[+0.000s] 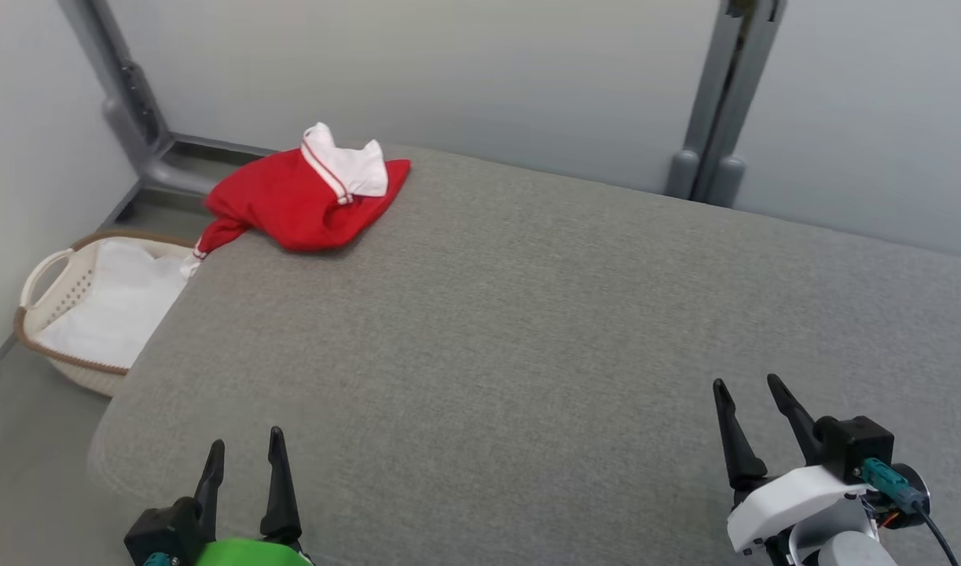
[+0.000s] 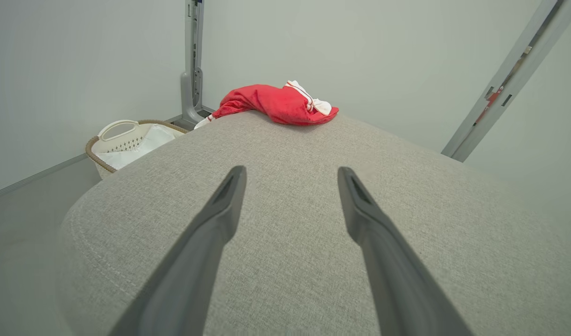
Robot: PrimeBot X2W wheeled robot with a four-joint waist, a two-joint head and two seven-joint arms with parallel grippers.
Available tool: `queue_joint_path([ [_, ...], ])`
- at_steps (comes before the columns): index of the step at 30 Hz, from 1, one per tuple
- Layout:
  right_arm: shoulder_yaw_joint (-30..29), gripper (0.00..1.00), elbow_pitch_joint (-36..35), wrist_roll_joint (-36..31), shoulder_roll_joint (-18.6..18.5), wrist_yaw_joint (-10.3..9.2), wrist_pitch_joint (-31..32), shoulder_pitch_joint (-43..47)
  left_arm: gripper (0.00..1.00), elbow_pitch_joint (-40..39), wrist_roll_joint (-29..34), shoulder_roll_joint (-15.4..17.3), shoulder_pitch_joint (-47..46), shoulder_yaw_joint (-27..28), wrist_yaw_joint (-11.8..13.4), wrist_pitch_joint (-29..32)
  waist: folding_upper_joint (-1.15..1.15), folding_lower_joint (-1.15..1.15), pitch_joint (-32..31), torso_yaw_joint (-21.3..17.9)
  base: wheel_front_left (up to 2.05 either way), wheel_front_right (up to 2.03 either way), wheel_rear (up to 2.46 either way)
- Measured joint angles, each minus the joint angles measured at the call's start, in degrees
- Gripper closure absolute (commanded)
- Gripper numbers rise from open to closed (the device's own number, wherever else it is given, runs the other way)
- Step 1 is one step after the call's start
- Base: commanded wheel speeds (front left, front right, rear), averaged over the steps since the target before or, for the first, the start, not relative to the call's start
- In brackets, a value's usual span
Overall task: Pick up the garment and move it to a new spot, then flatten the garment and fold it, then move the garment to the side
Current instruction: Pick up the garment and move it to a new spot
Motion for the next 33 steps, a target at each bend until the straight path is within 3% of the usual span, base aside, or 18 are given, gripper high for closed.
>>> queue_joint_path([
  [10, 0.75, 0.0, 0.54, 0.09, 0.01, 0.0, 0.0, -0.02, 0.0, -0.35, 0.14, -0.01, 0.13, 0.21, -0.15, 0.0, 0.0, 0.0, 0.22, 6.36, 0.0, 0.0, 0.0],
  [21, 0.89, 0.0, 0.4, -0.85, 0.01, 0.0, 0.0, -0.16, 0.0, -2.19, 0.32, 0.9, -0.58, 2.74, 0.22, 0.01, 0.0, 0.0, 1.18, 5.63, 0.0, 0.0, 0.0],
  [26, 0.86, 0.0, -0.23, -2.8, 0.02, 0.0, 0.01, -1.25, 0.0, -4.77, 0.49, 4.04, -6.49, 5.26, -0.2, 0.0, 0.0, 0.0, 2.69, 4.74, 0.0, 0.0, 0.0],
  [33, 1.45, 0.0, -1.7, -6.7, 0.03, 0.0, 0.0, -5.05, 0.0, -7.57, 0.91, 12.5, -21.36, 9.12, -0.79, 2.74, 0.0, 0.0, 6.55, 2.53, 0.0, 0.0, 0.0],
])
